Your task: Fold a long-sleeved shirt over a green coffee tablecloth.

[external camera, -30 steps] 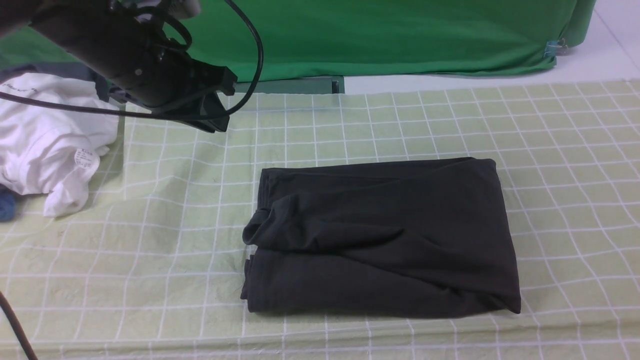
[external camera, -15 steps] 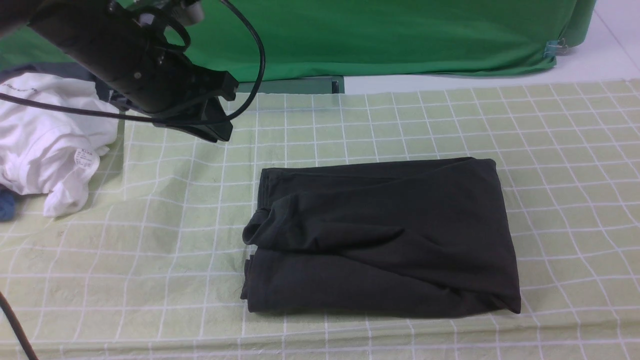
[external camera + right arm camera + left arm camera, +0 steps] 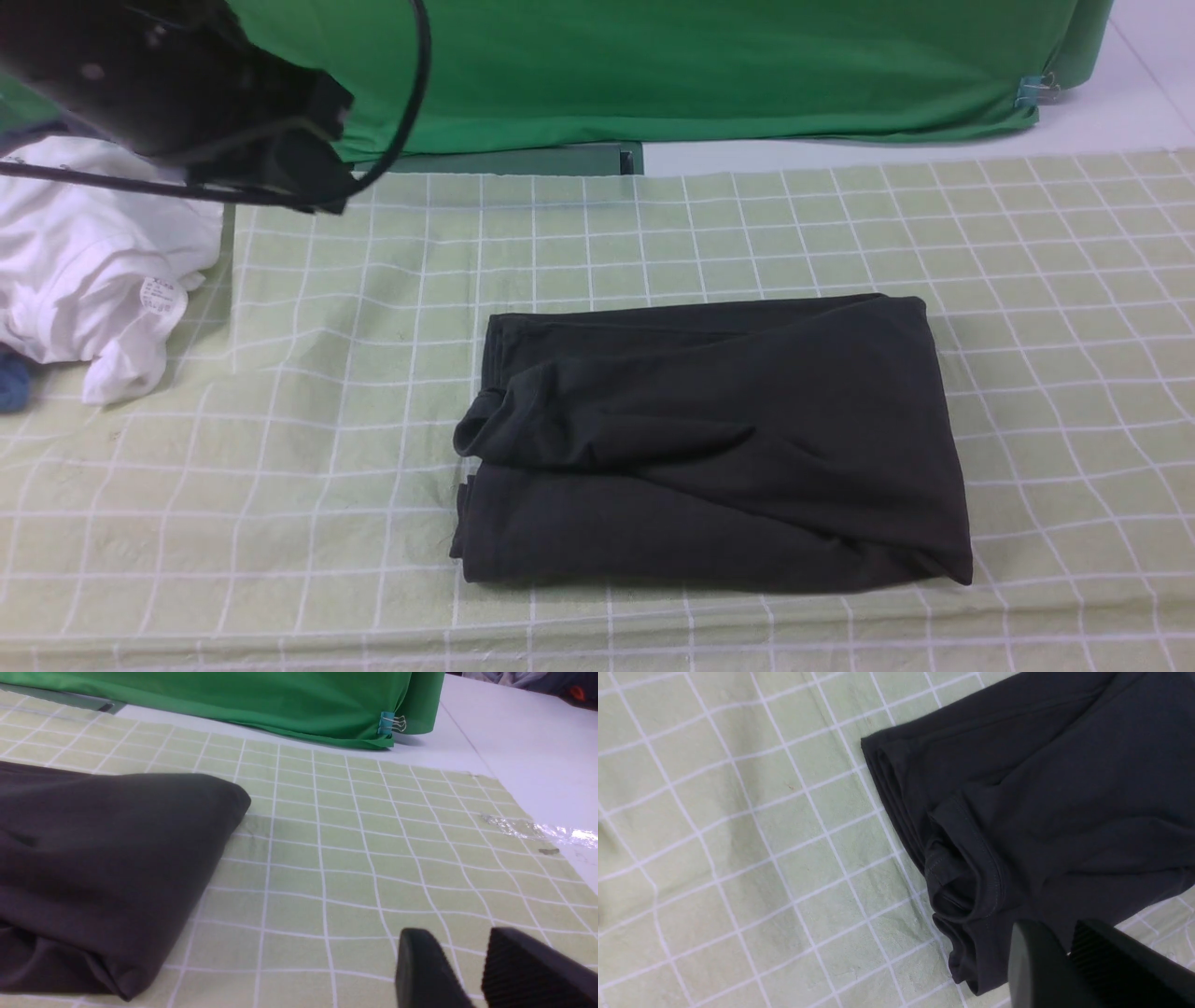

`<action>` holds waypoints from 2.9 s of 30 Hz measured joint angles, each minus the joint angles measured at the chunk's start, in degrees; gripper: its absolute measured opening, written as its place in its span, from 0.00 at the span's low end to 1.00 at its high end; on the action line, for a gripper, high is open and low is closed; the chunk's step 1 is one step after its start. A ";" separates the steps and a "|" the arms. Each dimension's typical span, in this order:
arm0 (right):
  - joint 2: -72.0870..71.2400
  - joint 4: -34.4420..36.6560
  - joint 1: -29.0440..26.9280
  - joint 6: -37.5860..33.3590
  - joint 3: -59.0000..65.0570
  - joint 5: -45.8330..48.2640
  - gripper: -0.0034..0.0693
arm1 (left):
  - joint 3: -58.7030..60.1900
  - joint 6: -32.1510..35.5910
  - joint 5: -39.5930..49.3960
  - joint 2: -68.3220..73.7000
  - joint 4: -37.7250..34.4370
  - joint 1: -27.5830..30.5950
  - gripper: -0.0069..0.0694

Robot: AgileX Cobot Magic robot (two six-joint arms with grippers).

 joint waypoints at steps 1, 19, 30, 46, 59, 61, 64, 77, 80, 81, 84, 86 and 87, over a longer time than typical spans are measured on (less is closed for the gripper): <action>0.00 0.00 0.00 0.00 0.00 0.00 0.33 | 0.00 0.00 0.12 -1.41 0.23 0.00 0.23; 0.00 0.00 0.00 -3.60 0.00 0.51 0.37 | 0.06 -4.64 0.45 -15.49 4.55 0.00 0.23; 0.00 0.00 0.00 -1.69 0.00 0.51 0.37 | 0.06 -4.79 0.45 -15.49 4.77 0.00 0.23; 0.00 2.58 -0.27 -1.57 0.00 0.40 0.37 | 0.16 -4.79 0.45 -17.34 4.91 0.00 0.23; 0.00 4.08 -0.27 -1.57 0.00 0.04 0.37 | 1.45 -4.56 0.38 -24.34 4.91 0.00 0.23; 0.00 4.08 -0.27 -1.57 0.00 0.04 0.37 | 4.55 -4.23 0.24 -29.21 4.91 0.00 0.19; 0.00 4.08 -0.27 -1.57 0.00 0.04 0.37 | 12.13 -4.15 0.08 -36.68 4.72 0.00 0.12; 0.00 4.08 -0.27 -1.57 0.00 0.04 0.38 | 56.44 -3.73 -33.99 -75.03 0.51 0.00 0.11; 0.00 4.08 -0.27 -1.57 0.00 0.04 0.38 | 60.91 -3.73 -42.86 -79.62 -0.11 0.00 0.11; 0.00 4.08 -0.27 -1.57 0.00 -0.02 0.38 | 61.89 -3.73 -44.50 -80.48 -0.06 0.00 0.11; 0.00 4.08 -0.27 -1.57 0.00 -0.02 0.38 | 63.91 -3.73 -46.40 -81.41 0.83 0.00 0.11; 0.00 4.08 -0.27 -1.57 0.00 -0.02 0.38 | 65.10 -3.73 -46.57 -81.35 2.42 0.00 0.11; 0.00 4.08 -0.27 -1.57 0.00 -0.02 0.38 | 65.20 -3.73 -46.57 -81.35 2.78 0.00 0.11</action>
